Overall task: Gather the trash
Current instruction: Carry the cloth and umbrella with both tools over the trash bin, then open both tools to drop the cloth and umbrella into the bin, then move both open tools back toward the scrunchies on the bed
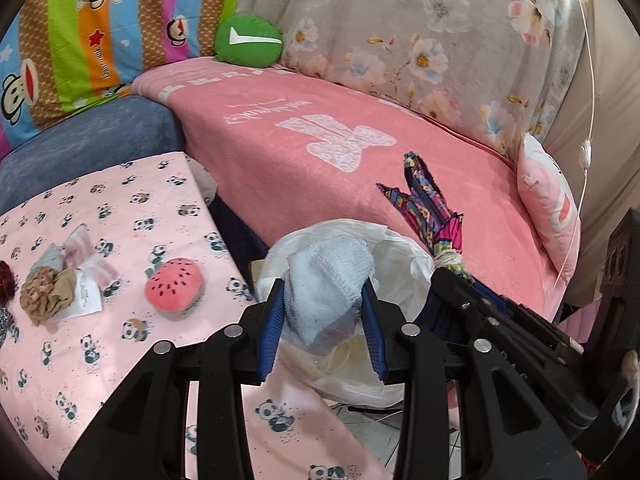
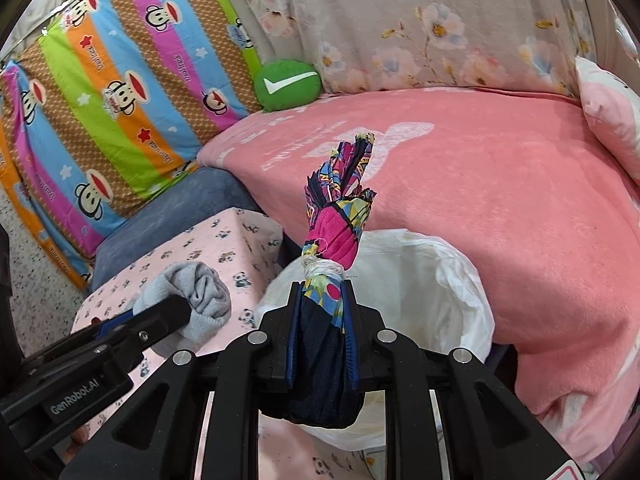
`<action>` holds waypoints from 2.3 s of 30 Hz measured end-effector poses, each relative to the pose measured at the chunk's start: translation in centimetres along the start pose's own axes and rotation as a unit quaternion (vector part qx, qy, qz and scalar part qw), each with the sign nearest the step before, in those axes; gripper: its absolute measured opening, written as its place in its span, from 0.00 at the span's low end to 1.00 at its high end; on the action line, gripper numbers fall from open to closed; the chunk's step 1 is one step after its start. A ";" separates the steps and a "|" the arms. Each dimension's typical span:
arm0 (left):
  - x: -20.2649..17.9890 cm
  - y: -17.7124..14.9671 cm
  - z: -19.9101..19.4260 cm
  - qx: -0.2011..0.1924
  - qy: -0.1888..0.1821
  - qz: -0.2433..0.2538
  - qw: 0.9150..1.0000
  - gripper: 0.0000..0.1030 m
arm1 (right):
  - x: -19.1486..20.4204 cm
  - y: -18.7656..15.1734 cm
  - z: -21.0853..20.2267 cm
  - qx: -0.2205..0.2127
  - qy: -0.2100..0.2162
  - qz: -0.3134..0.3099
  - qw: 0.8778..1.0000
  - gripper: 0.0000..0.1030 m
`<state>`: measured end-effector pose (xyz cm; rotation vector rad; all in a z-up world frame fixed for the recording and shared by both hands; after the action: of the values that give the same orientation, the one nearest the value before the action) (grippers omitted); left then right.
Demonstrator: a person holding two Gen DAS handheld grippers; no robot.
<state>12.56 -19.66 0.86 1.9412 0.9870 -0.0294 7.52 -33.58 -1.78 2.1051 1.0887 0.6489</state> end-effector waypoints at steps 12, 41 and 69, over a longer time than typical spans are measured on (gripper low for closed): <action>-1.4 1.0 1.5 -0.016 -0.007 -0.001 1.000 0.75 | -1.6 -0.3 0.9 0.000 -0.021 0.015 1.000 0.33; 4.8 -0.5 -3.4 -0.037 0.065 -0.036 0.997 0.76 | 4.5 -2.0 0.0 0.003 -0.003 -0.041 0.999 0.47; 19.7 -4.8 -11.6 -0.055 0.170 -0.152 0.972 0.86 | 16.8 -5.2 0.3 0.018 0.053 -0.126 0.991 0.55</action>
<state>18.66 2.41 -3.70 1.7091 1.4762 0.1846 13.95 -17.34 -3.76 1.9369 1.4060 0.6270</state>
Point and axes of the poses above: each gripper's, at about its wrist camera, not at the fingertips, and z roughly the way its jaws point, x to its left, y to its top, the point moved 4 cm from there along z, roughly the way its jaws point, and after that the axes turned 15 degrees about -y, right-handed, at the moved point
